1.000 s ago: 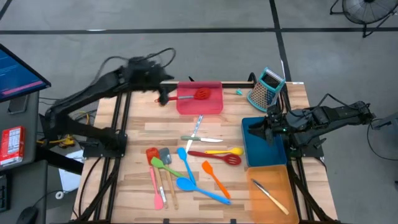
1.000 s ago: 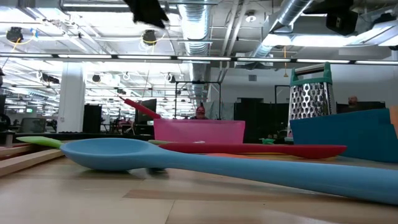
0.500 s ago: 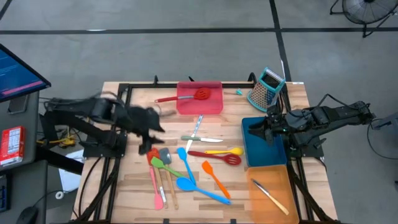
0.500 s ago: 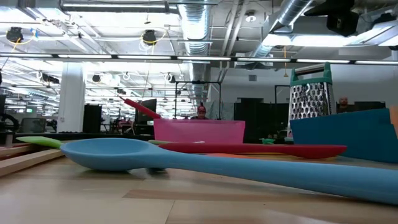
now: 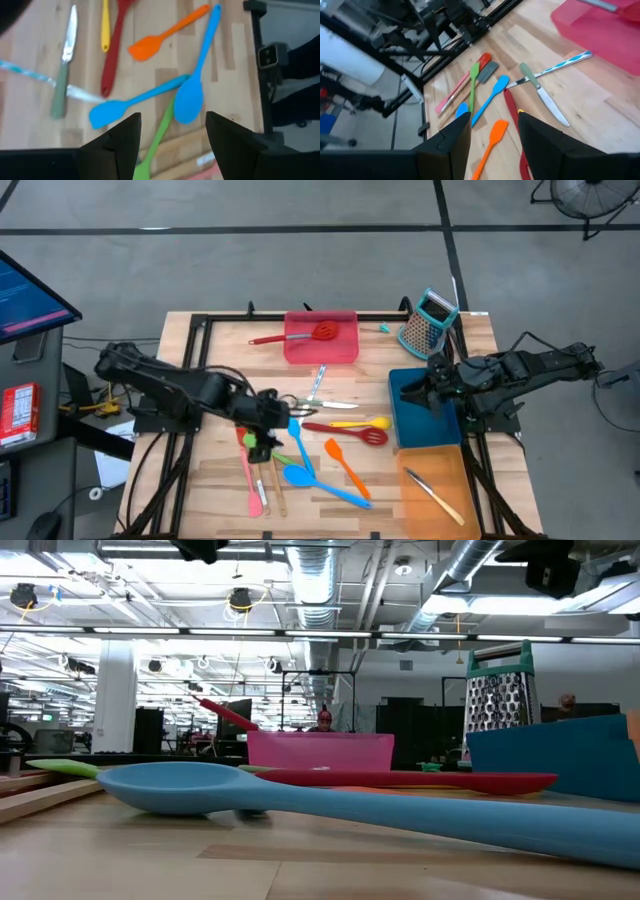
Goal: Pick & Place Kitchen Items
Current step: Put the blue serving spoon into the red bin
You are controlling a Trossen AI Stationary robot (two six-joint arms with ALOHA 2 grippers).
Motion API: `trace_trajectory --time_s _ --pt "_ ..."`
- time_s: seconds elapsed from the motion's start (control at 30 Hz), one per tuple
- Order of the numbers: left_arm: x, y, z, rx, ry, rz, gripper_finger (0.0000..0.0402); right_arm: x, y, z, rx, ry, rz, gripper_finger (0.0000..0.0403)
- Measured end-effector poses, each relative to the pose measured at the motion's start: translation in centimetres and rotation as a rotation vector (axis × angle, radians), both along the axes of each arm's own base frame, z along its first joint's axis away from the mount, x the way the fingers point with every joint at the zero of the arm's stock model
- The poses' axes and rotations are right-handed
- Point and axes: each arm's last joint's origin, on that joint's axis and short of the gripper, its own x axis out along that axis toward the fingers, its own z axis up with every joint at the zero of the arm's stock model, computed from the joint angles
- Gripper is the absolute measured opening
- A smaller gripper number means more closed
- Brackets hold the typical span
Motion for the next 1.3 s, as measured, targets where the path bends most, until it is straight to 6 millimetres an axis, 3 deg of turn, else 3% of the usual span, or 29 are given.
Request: trace_trajectory --time_s 0.37,0.6,0.77,1.3 --pt "5.7 -2.3 -4.3 -0.009 -0.09 -0.043 0.02 -0.4 0.1 -0.7 -0.019 0.081 0.059 0.0161" --pt "7.5 -3.1 -7.0 0.026 -0.07 -0.104 0.0196 -0.4 0.0 -0.8 -0.023 0.097 0.059 0.0161" --pt "8.3 -4.2 -7.9 0.028 -0.117 -0.143 0.0195 -0.4 0.0 -0.8 0.002 0.097 0.045 0.0161" --pt "8.5 -8.5 -9.4 0.097 -0.218 -0.195 0.0195 0.6 0.3 -1.4 0.01 0.15 0.031 0.0161"
